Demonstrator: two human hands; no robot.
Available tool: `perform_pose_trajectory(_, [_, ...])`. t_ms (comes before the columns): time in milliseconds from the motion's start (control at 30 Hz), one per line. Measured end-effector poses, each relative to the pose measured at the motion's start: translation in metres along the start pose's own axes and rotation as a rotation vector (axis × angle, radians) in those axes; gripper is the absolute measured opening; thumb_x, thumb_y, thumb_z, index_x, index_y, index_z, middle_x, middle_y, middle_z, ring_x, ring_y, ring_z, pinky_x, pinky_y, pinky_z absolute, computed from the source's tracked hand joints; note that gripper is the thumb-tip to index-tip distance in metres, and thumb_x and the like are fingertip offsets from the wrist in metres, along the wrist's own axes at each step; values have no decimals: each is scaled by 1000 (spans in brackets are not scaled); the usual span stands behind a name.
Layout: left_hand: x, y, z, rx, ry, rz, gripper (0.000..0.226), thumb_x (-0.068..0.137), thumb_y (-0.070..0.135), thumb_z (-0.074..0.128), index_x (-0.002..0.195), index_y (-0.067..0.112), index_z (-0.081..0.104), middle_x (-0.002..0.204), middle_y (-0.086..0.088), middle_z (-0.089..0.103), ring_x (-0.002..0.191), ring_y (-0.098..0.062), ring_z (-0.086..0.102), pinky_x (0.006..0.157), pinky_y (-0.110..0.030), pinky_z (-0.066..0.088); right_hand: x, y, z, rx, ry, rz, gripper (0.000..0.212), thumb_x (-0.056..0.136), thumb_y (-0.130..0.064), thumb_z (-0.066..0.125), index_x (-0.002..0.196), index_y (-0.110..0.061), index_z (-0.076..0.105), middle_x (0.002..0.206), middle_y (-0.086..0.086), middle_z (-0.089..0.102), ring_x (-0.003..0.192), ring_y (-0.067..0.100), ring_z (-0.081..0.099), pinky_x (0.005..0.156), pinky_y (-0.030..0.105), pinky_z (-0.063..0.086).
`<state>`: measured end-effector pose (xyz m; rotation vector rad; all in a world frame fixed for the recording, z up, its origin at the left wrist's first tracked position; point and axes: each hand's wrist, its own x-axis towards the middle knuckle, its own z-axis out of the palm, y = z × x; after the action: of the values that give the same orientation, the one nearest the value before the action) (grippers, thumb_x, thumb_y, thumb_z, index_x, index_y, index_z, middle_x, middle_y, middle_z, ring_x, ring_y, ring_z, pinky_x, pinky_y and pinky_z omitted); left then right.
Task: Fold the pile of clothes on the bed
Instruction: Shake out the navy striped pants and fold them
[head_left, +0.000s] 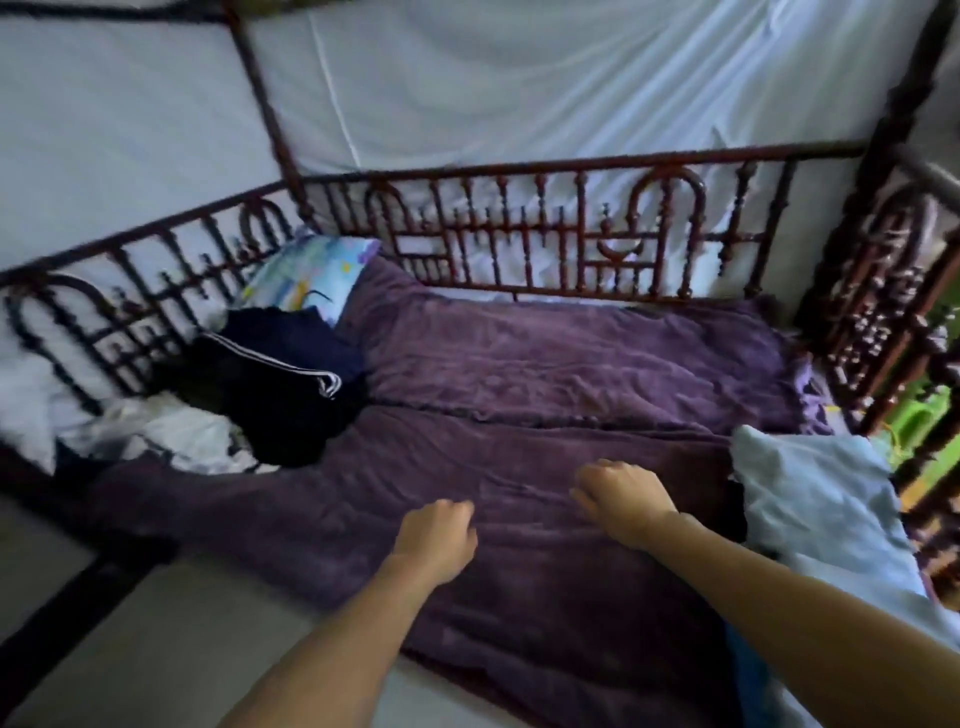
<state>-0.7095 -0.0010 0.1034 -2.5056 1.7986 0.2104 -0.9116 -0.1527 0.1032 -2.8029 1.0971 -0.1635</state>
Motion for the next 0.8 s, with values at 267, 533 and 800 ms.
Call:
perform_pose_trajectory(267, [-53,-204,-45,-20,124,-255,19,93,33,44,95,17,55,106,-8,64,98,-31,61,69,-34,39,127,-185,-3,9,22,-278,30,99,-44,40,106,-21,59,113,0,63,102,26,60,78,35,48])
perform_pose_trajectory(533, [-76,-388,-71,61,125,-434,30,93,36,42,111,20,59,115,-5,65,104,-30,61,84,-38,47,232,-330,18,36,61,-355,28,97,-47,41,108,-27,57,116,-3,61,104,24,61,76,33,45])
perform_pose_trajectory(800, [-27,-480,-54,14,74,-443,29,93,36,40,108,19,58,114,-5,64,103,-28,61,84,-37,46,331,-374,64,29,16,-326,26,94,-48,43,104,-30,59,112,-7,62,101,21,62,73,32,42])
